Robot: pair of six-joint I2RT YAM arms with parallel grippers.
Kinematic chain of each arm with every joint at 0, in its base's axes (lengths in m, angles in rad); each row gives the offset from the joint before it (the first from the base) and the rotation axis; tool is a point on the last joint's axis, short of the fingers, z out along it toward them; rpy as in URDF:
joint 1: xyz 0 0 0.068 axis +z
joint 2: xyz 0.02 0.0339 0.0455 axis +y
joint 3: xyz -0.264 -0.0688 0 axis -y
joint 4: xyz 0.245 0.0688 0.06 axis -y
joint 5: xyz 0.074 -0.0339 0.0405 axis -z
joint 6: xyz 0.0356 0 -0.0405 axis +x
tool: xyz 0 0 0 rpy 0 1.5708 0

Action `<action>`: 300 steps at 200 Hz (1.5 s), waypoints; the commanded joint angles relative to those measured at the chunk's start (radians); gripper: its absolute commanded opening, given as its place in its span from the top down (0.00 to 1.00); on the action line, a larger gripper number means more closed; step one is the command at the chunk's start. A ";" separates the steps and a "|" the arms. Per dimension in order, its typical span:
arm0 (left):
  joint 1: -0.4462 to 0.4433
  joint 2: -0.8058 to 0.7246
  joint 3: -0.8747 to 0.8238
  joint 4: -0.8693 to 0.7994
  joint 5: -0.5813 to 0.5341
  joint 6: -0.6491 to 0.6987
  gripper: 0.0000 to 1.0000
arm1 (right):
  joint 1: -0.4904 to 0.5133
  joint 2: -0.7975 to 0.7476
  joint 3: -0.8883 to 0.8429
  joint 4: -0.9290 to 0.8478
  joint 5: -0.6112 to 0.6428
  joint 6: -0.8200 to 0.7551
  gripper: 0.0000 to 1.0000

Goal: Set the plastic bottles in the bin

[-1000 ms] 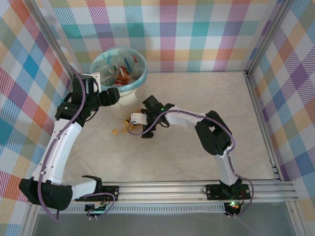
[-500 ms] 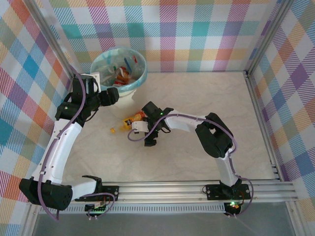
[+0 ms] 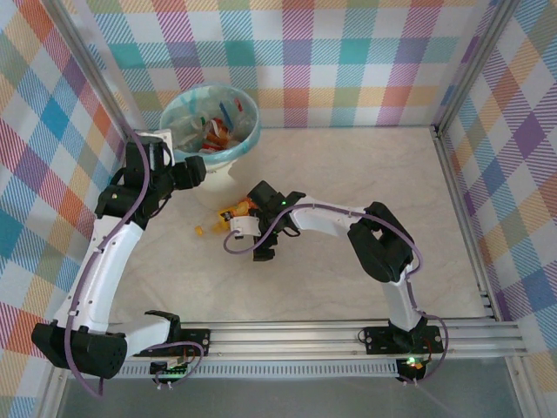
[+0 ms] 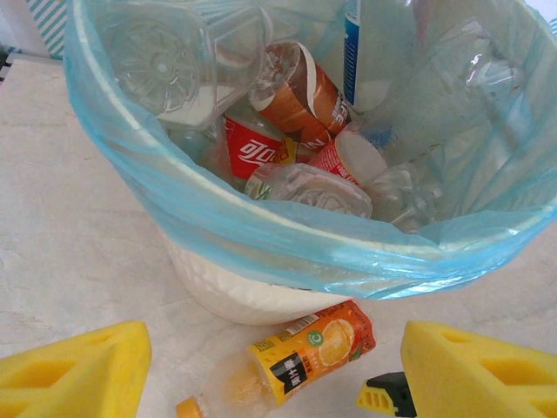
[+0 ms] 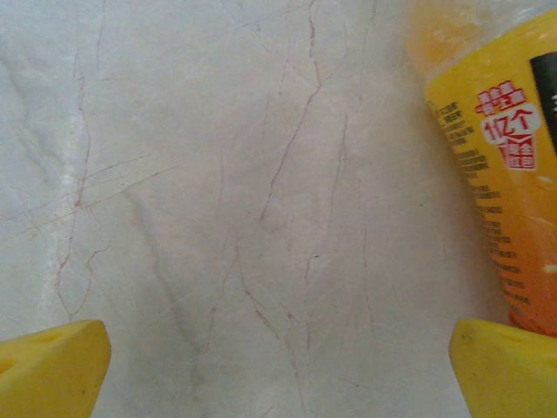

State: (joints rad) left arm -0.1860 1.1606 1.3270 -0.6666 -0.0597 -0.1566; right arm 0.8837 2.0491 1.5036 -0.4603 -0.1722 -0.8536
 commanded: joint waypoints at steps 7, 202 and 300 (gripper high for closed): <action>0.014 -0.025 -0.017 0.032 -0.027 0.005 0.24 | 0.004 0.041 0.048 0.042 0.005 0.005 0.00; 0.014 -0.031 -0.005 0.033 -0.045 0.000 0.19 | 0.024 0.046 0.034 -0.097 -0.015 -0.007 0.01; 0.015 -0.035 -0.018 0.037 -0.032 -0.011 0.19 | 0.034 0.078 0.081 -0.067 -0.006 0.007 0.00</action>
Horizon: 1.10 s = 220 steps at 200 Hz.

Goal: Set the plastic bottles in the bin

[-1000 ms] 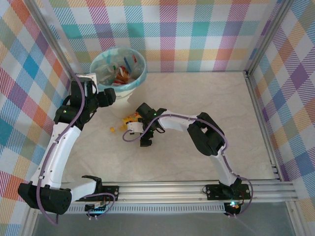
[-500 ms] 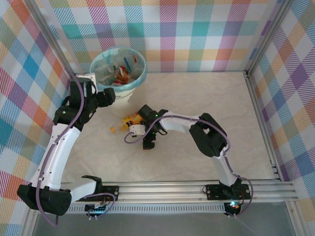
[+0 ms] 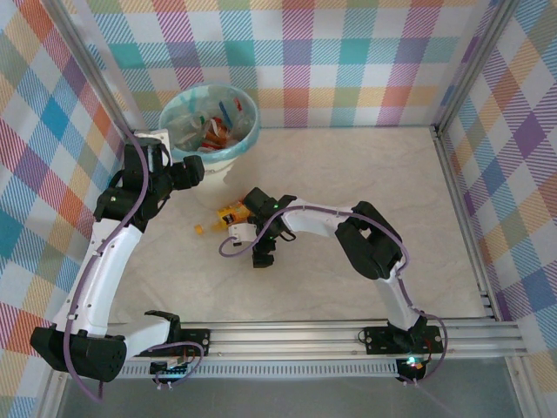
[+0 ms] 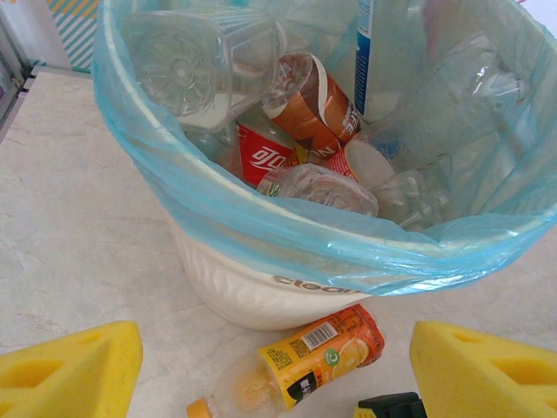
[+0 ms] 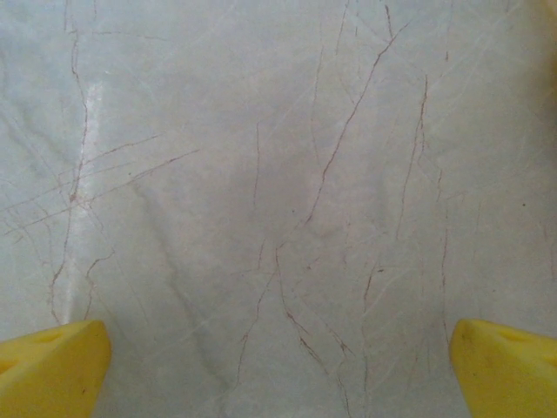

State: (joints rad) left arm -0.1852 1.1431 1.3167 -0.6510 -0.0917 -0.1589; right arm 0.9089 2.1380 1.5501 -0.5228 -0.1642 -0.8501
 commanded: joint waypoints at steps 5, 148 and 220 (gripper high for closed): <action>0.014 -0.018 -0.009 0.023 0.000 -0.010 0.19 | 0.008 -0.004 0.038 -0.004 -0.013 0.003 0.00; 0.015 -0.053 -0.004 0.021 -0.017 -0.007 0.20 | 0.005 -0.070 0.040 0.216 0.111 0.024 0.03; 0.015 -0.081 -0.013 0.004 -0.028 0.002 0.19 | -0.052 0.117 0.215 0.239 0.228 -0.028 0.00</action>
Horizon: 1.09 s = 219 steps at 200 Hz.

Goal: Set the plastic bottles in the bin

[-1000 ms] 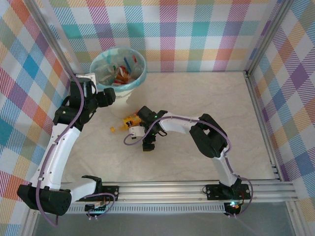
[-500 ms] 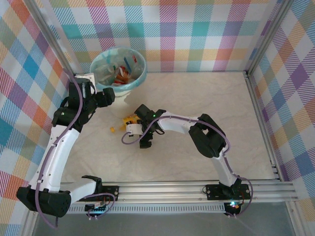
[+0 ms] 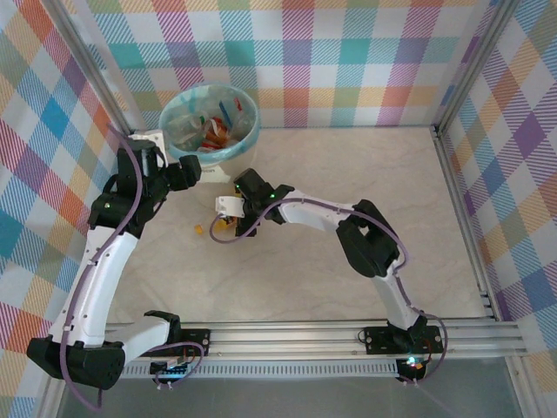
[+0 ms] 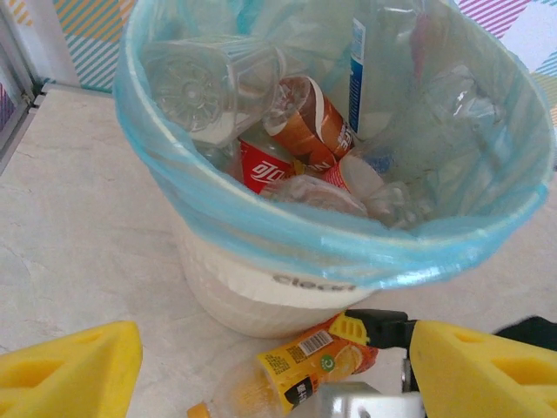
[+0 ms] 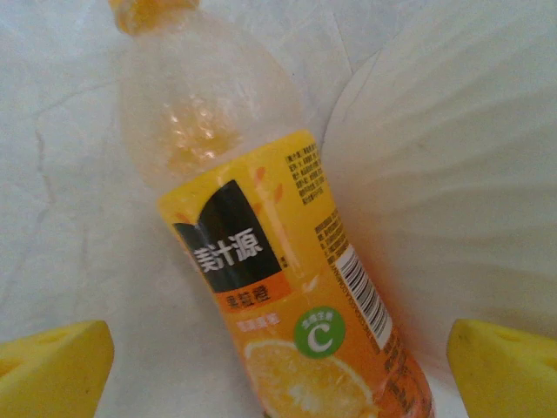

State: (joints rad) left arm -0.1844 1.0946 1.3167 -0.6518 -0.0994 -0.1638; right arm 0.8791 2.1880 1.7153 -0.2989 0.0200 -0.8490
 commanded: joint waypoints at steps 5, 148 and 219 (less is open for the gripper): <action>0.014 -0.035 -0.014 0.004 -0.020 0.008 0.19 | -0.023 0.079 0.062 0.009 0.038 -0.032 0.00; 0.015 -0.037 -0.010 0.010 -0.021 0.007 0.17 | -0.020 0.073 0.032 -0.172 -0.081 -0.066 0.36; 0.016 -0.041 0.010 0.021 0.028 -0.026 0.16 | -0.005 -0.190 -0.167 -0.132 -0.023 0.126 0.49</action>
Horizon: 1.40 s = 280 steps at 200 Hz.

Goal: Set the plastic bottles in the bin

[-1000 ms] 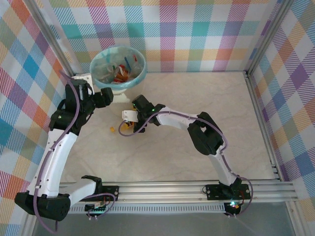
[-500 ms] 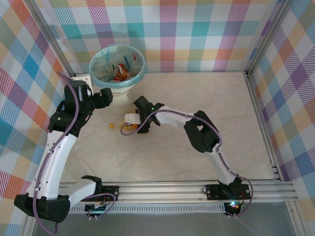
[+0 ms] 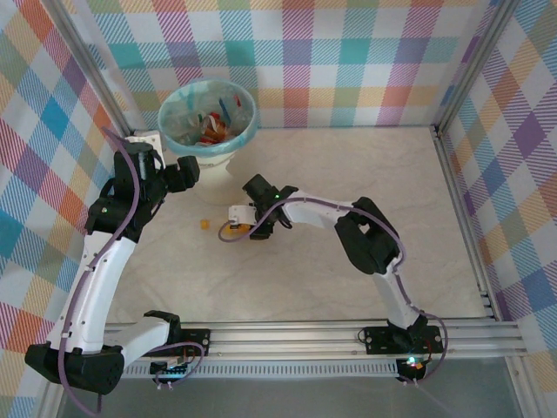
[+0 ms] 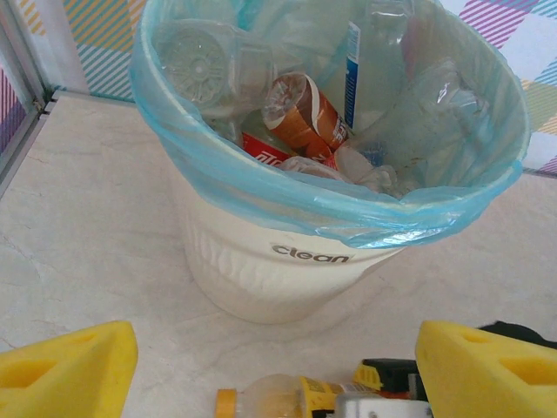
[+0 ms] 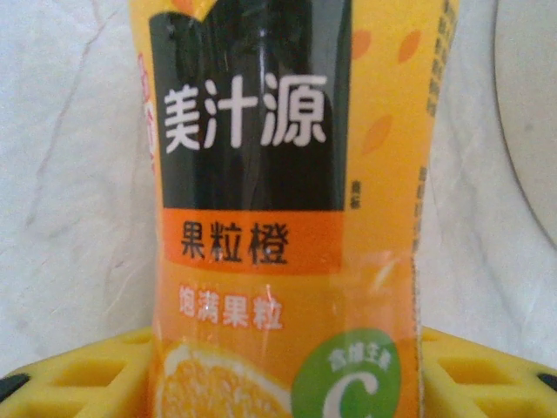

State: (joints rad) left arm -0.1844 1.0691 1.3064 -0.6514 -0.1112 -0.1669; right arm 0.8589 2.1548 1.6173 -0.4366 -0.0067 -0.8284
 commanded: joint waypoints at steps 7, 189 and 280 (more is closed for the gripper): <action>0.016 -0.014 0.027 0.021 0.062 -0.030 0.16 | 0.017 -0.200 -0.103 0.012 0.001 0.137 0.49; -0.024 0.192 0.127 0.227 0.656 -0.355 0.28 | -0.080 -0.766 -0.355 0.158 -0.155 0.643 0.49; -0.098 0.297 0.204 0.172 0.718 -0.335 0.70 | -0.080 -0.767 -0.362 0.196 -0.185 0.647 0.47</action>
State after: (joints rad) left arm -0.2684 1.3510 1.4631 -0.4522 0.5674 -0.5159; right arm 0.7788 1.4166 1.2655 -0.2874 -0.1600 -0.1913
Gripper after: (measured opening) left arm 0.365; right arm 0.559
